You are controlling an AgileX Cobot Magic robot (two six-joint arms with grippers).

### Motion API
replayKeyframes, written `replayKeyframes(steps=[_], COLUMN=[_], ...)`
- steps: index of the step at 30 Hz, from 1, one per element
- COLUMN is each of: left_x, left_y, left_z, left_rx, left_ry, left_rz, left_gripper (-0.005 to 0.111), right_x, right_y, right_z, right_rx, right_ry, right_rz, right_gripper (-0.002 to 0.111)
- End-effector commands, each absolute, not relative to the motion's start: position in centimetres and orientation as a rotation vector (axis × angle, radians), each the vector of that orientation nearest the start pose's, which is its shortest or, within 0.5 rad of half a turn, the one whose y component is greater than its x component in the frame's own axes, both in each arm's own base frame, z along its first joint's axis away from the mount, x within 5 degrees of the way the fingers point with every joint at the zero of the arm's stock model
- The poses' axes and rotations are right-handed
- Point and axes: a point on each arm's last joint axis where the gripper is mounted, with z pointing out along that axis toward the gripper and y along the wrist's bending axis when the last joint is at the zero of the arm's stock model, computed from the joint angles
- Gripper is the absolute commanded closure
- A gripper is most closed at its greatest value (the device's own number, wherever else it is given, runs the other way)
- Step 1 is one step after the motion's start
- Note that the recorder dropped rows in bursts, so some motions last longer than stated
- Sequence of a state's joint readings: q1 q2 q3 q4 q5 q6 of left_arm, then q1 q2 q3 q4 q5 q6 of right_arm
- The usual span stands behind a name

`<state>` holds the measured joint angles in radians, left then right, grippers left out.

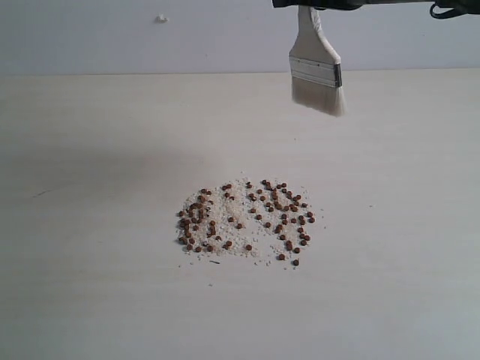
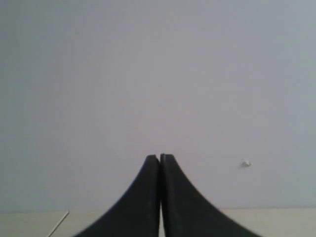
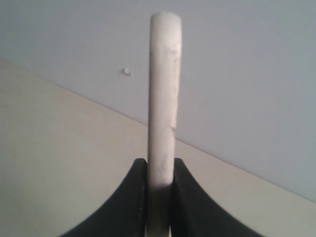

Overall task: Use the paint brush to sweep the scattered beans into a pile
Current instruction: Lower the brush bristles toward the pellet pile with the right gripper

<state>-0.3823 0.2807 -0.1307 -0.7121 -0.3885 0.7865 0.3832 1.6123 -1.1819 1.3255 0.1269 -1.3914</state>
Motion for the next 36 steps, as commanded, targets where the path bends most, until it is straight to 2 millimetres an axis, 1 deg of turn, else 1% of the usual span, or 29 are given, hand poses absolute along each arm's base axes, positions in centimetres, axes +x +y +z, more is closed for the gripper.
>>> replayKeyframes(steps=[1, 3, 4, 5, 12, 14, 17, 19, 20, 22, 24, 26, 28, 29, 30, 31, 34, 36], left_x=[6.2, 5.7, 5.3, 5.3, 5.4, 5.3, 5.3, 5.4, 5.4, 5.4, 5.4, 5.4, 5.4, 5.4, 5.4, 5.4, 5.4, 5.4], left_y=[0.2, 0.4, 0.5, 0.4, -0.5, -1.1, -1.5, -1.4, -1.5, -1.6, -1.6, -1.6, -1.6, -1.6, -1.6, -1.6, -1.6, -1.6], left_z=[25.4, 24.9, 24.3, 23.9, 22.9, 22.5, 21.9, 21.6, 21.5, 21.5, 21.5, 21.5, 21.5, 21.5, 21.5, 21.5, 21.5, 21.5], left_rx=[0.049, 0.04, 0.045, 0.052, 0.142, 0.196, 0.222, 0.213, 0.22, 0.229, 0.229, 0.229, 0.228, 0.228, 0.228, 0.228, 0.228, 0.228], left_ry=[1.294, 1.268, 1.253, 1.261, 1.359, 1.397, 1.436, 1.445, 1.448, 1.454, 1.454, 1.454, 1.453, 1.453, 1.453, 1.453, 1.453, 1.453], left_rz=[-0.086, -0.095, -0.102, -0.11, -0.146, -0.175, -0.219, -0.221, -0.224, -0.231, -0.231, -0.231, -0.23, -0.23, -0.23, -0.23, -0.23, -0.23], left_gripper=[0.107, 0.107, 0.107, 0.107, 0.107, 0.107, 0.107, 0.107, 0.107, 0.107, 0.107, 0.107, 0.107, 0.107, 0.107, 0.107, 0.107, 0.107], right_x=[34.0, 33.7, 33.5, 33.4, 31.7, 31.1, 30.4, 30.4, 30.4, 29.9, 29.3, 28.3, 26.5, 24.9, 23.8, 22.3, 19.8, 18.4], right_y=[14.9, 14.8, 14.6, 14.5, 13.9, 13.6, 13.2, 12.2, 11.3, 10.5, 10.5, 10.6, 10.7, 10.8, 10.5, 10.4, 9.9, 9.5], right_z=[30.4, 30.1, 30.1, 30.1, 30.9, 30.7, 30.2, 29.2, 28.8, 28.9, 29.2, 29.7, 30.1, 30.3, 30.0, 29.6, 28.2, 26.9], right_rx=[-0.553, -0.556, -0.549, -0.551, -0.58, -0.613, -0.609, -0.544, -0.483, -0.411, -0.387, -0.348, -0.296, -0.261, -0.222, -0.188, -0.139, -0.134], right_ry=[1.89, 1.898, 1.898, 1.898, 1.871, 1.862, 1.879, 1.903, 1.908, 1.904, 1.882, 1.844, 1.785, 1.717, 1.665, 1.6, 1.466, 1.399], right_rz=[0.29, 0.288, 0.278, 0.277, 0.258, 0.225, 0.22, 0.118, 0.028, -0.006, -0.009, -0.028, -0.058, -0.078, -0.105, -0.097, -0.072, -0.055], right_gripper=[0.108, 0.108, 0.108, 0.108, 0.108, 0.108, 0.108, 0.108, 0.108, 0.108, 0.108, 0.108, 0.108, 0.108, 0.108, 0.108, 0.108, 0.108])
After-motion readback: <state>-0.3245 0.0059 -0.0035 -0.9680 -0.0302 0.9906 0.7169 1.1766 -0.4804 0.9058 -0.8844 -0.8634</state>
